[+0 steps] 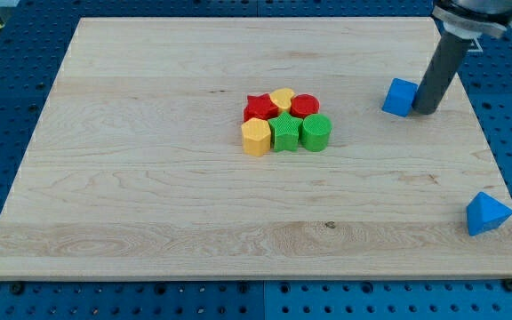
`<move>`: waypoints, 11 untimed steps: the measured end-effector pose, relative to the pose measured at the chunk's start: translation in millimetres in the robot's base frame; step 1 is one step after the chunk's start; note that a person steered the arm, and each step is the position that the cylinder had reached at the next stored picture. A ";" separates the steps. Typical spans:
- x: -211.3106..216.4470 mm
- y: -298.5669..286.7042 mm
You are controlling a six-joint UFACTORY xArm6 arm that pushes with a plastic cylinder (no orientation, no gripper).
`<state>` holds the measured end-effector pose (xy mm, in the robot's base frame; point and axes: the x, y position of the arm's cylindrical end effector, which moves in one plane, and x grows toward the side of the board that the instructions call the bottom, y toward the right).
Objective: Move the blue cube towards the red circle
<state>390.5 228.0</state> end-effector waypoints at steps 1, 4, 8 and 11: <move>16.7 29.2; -24.4 -6.7; 5.6 -15.6; -24.5 -111.8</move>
